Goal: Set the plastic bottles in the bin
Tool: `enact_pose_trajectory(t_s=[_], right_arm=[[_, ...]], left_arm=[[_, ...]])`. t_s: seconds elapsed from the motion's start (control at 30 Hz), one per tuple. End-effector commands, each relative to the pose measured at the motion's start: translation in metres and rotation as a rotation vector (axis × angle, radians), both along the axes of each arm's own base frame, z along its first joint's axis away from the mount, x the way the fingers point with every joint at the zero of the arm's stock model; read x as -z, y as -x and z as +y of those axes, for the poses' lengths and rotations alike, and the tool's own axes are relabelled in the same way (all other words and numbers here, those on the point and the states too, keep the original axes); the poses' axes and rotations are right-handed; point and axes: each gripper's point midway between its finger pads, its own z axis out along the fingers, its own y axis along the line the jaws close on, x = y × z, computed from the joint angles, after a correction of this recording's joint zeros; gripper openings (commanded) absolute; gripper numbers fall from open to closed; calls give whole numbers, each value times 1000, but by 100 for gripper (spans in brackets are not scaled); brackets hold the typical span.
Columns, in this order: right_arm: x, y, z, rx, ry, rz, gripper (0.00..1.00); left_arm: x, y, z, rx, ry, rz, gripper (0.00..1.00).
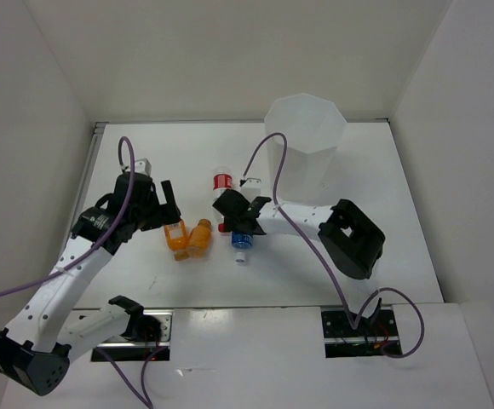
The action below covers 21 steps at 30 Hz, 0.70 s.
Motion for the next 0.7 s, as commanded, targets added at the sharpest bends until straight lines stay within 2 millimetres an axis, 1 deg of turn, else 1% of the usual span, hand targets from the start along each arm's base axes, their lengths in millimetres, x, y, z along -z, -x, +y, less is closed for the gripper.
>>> enact_pose_trajectory(t_s=[0.0,0.03,0.1,0.13,0.17,0.2,0.23,0.27,0.3,0.33,0.37,0.4,0.43,0.47,0.5,0.57,0.6,0.63,0.67], right_arm=[[-7,-17,14,40,-39,-70,71],[-7,-19,16,40,-40,-71,64],[-7,-16,14,39,-24,-60,56],[-7,-16,14,39,-24,-60,47],[-25,-16,13,40,-56,-82,44],[-30,-13,9,40,-63,-87,43],[-41,-11,9,25,-82,-94,41],[-70,-9,9,13,-137,-128,41],[-86,-9,7,-12,-150,-157,39],[-105,-7,12,-48,-192,-179,37],[-140,-4,10,-80,-247,-232,35],[-163,-4,12,-147,-252,-278,35],[-184,-1,16,-187,-290,-309,34],[-206,-2,15,-207,-310,-355,34],[-243,-1,13,-250,-334,-426,34],[-281,-3,4,-244,-347,-511,34],[-313,-2,-3,-265,-345,-582,34],[-330,-4,-7,-259,-349,-627,34],[-361,-8,-14,-225,-360,-696,34]], left_arm=[[-4,-6,-3,22,4,-30,100],[-4,-6,-3,22,4,-30,100],[-2,-6,-3,22,1,-21,100],[1,-7,-5,29,4,-10,100],[-1,-10,-8,35,11,-12,100],[0,-14,-9,35,7,-1,100],[3,-15,-10,29,9,11,100],[0,-20,-11,25,18,6,100],[3,-26,-15,25,28,16,100],[4,-28,-18,31,32,26,100],[1,-36,-24,35,56,12,100],[4,-42,-33,62,79,32,100],[6,-49,-39,65,99,29,100],[5,-56,-40,61,107,26,100],[10,-66,-46,56,117,48,100],[9,-80,-56,59,151,47,100],[15,-89,-67,85,173,71,100],[12,-99,-74,92,202,51,100],[17,-104,-78,100,210,52,100]])
